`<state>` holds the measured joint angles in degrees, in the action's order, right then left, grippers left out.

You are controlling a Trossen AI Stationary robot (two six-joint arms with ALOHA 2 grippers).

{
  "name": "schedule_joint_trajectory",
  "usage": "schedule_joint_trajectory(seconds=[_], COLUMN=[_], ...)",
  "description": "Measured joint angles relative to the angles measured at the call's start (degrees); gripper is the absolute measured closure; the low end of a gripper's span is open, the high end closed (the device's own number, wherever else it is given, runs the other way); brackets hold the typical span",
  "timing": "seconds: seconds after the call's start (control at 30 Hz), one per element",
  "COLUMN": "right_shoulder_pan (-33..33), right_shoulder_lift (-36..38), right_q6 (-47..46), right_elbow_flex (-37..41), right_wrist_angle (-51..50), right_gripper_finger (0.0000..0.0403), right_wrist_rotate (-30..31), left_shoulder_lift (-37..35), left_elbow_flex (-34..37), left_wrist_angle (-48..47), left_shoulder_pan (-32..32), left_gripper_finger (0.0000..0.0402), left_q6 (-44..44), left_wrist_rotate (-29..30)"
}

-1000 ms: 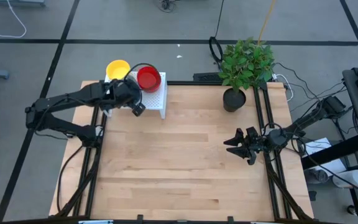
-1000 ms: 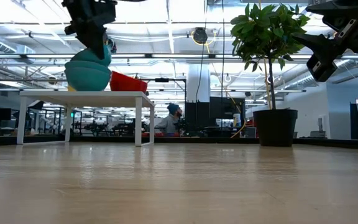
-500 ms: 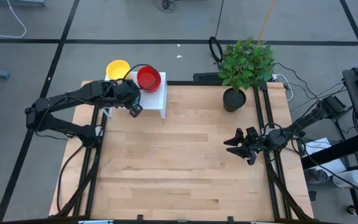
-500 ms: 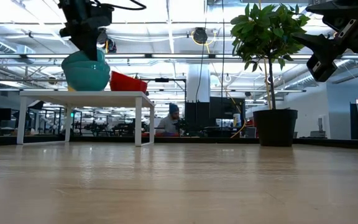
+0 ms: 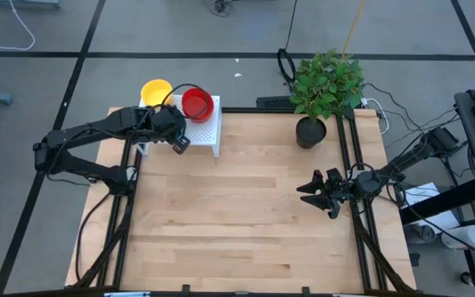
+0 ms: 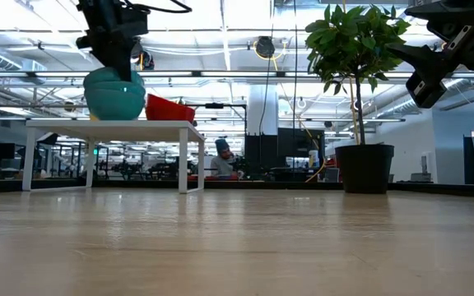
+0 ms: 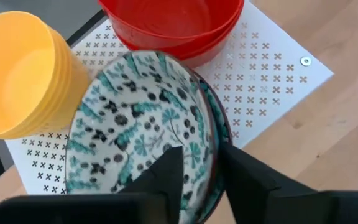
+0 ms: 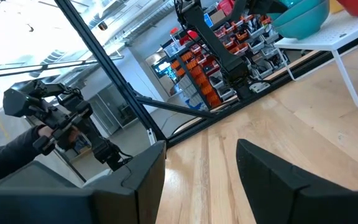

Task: Pick & Place Mini bowls
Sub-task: Stack the white patterned bowl on the white patterned bowl on the shelf, then return to home position

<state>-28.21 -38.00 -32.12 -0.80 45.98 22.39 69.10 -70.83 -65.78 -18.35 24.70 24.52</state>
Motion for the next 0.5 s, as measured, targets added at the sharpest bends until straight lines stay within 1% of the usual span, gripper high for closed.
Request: schedule_joint_trajectory(seconds=[0.1, 0.23, 0.33, 0.5], right_shoulder_pan=[0.00, 0.01, 0.01, 0.02], right_shoulder_lift=[0.02, 0.01, 0.02, 0.00], right_q6=[0.02, 0.02, 0.02, 0.02], right_elbow_flex=[0.00, 0.00, 0.00, 0.00], right_wrist_angle=[0.00, 0.00, 0.01, 0.03], right_gripper_finger=[0.0218, 0.0218, 0.0218, 0.0218], right_wrist_rotate=[0.02, 0.01, 0.02, 0.00], left_shoulder_lift=[0.00, 0.00, -0.60, -3.50], left_elbow_flex=[0.00, 0.00, 0.00, -0.02], left_wrist_angle=[1.00, 5.68, 9.82, 18.32], left_shoulder_pan=[-0.02, -0.02, 0.00, 0.04], left_gripper_finger=[0.0260, 0.0221, 0.0201, 0.0185], left_q6=[0.91, 2.06, 0.90, -0.75], left_wrist_rotate=[0.85, 0.98, 0.50, -3.15])
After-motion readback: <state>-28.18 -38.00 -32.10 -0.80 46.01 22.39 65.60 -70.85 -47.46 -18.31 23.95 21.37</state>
